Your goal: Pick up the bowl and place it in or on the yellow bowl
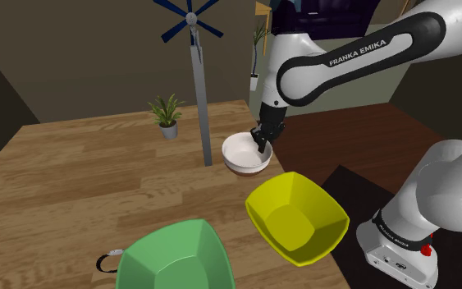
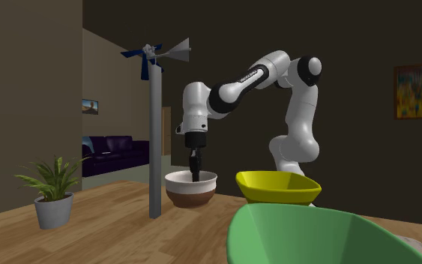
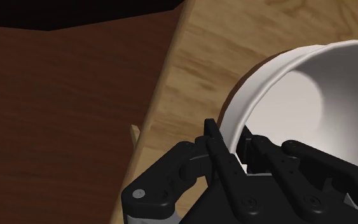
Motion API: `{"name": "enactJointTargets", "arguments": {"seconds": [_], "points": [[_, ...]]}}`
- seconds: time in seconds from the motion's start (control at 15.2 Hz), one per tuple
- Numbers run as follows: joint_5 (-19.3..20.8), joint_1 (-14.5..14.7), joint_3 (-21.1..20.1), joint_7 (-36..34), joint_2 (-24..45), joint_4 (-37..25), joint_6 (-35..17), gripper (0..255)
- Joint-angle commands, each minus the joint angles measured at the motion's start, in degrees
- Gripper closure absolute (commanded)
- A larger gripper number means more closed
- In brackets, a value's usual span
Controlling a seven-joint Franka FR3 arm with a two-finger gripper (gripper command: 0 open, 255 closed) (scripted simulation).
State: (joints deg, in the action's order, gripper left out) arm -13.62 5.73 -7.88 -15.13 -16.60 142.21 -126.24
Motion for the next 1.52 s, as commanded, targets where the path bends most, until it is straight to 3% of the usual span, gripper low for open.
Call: {"name": "enactJointTargets", "arguments": {"seconds": [0.0, 0.26, 1.45], "points": [[0.00, 0.00, 0.00, 0.00, 0.00, 0.00, -0.01, 255], [0.00, 0.00, 0.00, 0.00, 0.01, 0.00, -0.02, 255], [1.40, -0.45, 0.79, -2.16, -5.07, -9.68, 14.63, 255]]}}
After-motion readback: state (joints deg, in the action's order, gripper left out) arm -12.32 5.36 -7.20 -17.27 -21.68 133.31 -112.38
